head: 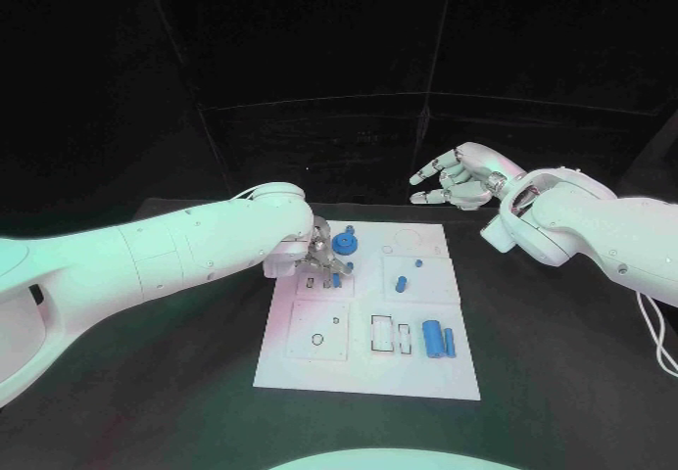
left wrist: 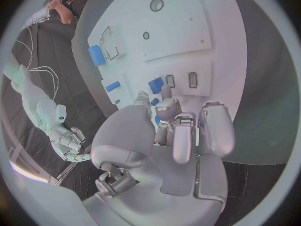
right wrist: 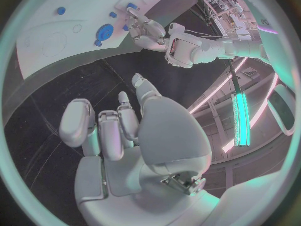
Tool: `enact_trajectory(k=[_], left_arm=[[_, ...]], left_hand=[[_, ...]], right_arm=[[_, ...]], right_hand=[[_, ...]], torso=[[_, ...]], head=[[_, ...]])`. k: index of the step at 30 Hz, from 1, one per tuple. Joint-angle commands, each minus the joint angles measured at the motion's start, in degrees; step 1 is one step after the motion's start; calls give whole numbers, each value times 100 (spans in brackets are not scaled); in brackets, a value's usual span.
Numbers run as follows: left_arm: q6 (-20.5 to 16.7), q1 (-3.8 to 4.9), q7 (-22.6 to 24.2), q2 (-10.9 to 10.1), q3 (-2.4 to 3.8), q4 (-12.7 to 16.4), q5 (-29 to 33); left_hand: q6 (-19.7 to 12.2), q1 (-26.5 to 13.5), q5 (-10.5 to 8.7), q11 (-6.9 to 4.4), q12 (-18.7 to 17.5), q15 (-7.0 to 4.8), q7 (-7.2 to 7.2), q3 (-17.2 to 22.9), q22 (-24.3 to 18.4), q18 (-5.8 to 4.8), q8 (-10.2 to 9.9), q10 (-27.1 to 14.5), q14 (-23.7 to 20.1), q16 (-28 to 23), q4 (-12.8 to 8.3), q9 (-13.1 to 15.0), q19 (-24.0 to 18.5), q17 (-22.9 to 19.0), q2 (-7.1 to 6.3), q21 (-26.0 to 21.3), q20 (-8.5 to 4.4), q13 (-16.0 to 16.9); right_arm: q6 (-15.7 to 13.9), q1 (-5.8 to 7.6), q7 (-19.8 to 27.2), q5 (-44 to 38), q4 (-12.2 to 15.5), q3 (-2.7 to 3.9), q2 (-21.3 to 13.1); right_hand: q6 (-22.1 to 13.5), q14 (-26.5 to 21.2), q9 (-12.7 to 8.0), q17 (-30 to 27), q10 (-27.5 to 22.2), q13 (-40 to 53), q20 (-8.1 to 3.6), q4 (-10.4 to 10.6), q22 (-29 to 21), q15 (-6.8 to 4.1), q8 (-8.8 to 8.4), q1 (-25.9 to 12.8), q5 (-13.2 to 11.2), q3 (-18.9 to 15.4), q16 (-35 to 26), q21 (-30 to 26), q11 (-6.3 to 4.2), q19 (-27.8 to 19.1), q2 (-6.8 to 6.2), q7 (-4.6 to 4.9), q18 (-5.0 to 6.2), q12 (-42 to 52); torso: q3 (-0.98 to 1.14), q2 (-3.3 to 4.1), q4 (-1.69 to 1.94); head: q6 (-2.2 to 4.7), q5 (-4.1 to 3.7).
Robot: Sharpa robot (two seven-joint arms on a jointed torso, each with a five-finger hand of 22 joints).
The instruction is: Assemble the parts on the task board
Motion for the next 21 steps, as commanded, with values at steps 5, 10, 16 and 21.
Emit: enact_trajectory(k=[5,10,16,21], left_arm=[[227,8,-63,38,-7,-37,-54],[234,8,-60,48,-18,-34,-54],[245,8,-34,72,-24,-40,-54],[259,7,-14,96,-29,-47,-54]], left_hand=[[-68,114,1,-29,27,-25,-15,15,-12,-105,59,-36,595,17,-91,44,65,1508,38,0,-17,-6],[-77,143,2,-29,35,-24,-15,25,-13,-105,71,-35,595,17,-112,59,63,1508,50,-3,-16,0],[-100,231,3,-30,44,-24,-15,62,-4,-105,102,-39,595,17,-185,99,60,1508,81,0,-15,1],[-137,383,4,-29,52,-24,-15,152,6,-105,135,-47,595,17,-319,151,57,1508,132,1,-14,-5]], right_arm=[[81,13,-5,-12,-38,2,51],[94,12,-15,-12,-56,2,70],[107,12,-20,-12,-81,1,99],[121,12,-23,-12,-97,0,121]], right_hand=[[40,327,-8,267,-43,-8,-3,14,-9,-32,23,-21,30,-12,-19,-39,-14,-46,42,8,96,-23],[40,327,-8,267,-43,-8,-3,14,-9,-32,23,-21,30,-12,-19,-39,-14,-46,42,8,96,-23],[41,326,-8,259,-45,-12,-3,20,-27,-32,23,-25,37,-8,-24,-49,-14,-52,56,7,99,-26],[41,326,-8,259,-45,-12,-3,20,-27,-32,23,-25,37,-8,-24,-49,-14,-52,56,7,99,-26]], torso=[[4,-4,4],[3,-6,6],[2,-3,3],[1,-2,4]], head=[[-13,-4],[-14,-13],[-23,-11],[-26,-13]])
